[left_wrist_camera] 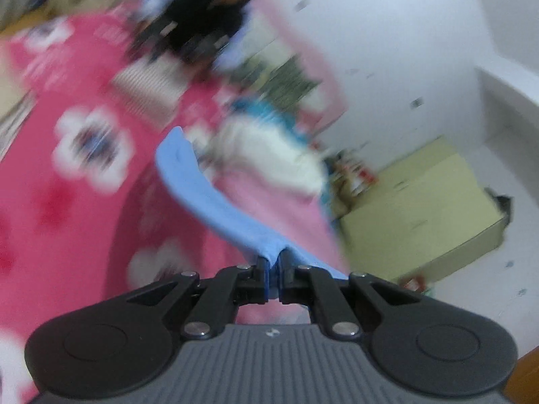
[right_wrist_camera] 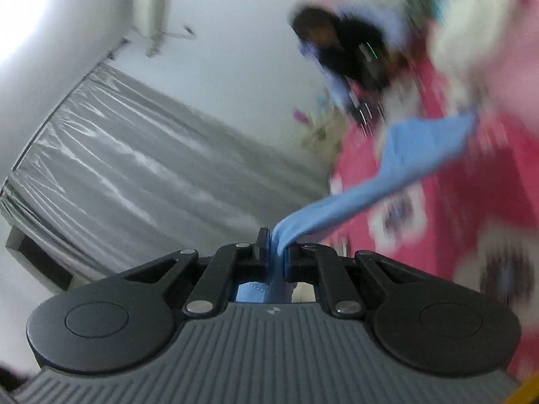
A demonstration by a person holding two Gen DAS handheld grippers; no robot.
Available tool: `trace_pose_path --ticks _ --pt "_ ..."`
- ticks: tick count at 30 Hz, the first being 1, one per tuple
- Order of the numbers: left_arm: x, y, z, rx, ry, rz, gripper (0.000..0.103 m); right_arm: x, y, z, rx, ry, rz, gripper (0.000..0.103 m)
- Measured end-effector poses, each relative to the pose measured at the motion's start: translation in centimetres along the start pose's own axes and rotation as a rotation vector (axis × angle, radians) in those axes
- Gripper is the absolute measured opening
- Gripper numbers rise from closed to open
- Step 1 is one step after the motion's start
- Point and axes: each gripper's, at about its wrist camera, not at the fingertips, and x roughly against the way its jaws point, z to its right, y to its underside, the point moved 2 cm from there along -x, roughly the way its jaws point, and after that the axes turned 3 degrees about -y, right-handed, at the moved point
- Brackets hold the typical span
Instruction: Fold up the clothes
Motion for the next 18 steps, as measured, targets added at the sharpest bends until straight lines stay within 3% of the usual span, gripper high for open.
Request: trace_pose_path --ticks 3,6,8,12,18 --pt "-1.7 8.9 -6.9 0.074 -0.137 -0.134 0.005 2.2 9.1 5.6 -0.129 0.064 -0.092 0.006" --pt "-4.8 17.1 -14.1 0.094 -0.330 -0.280 0.005 3.4 17.6 12.9 -0.262 0.211 -0.176 0.006" --pt "-6.8 20.6 -17.4 0.115 -0.411 -0.362 0.004 3.7 22.3 17.7 -0.358 0.308 -0.231 0.005" --pt "-7.9 22.4 -19.7 0.069 -0.460 -0.383 0.004 4.2 26.6 20.5 -0.339 0.423 -0.316 0.004" --pt "-7.7 22.1 -18.3 -0.076 -0.449 -0.396 0.004 5.3 26.0 18.2 -0.268 0.441 -0.322 0.003"
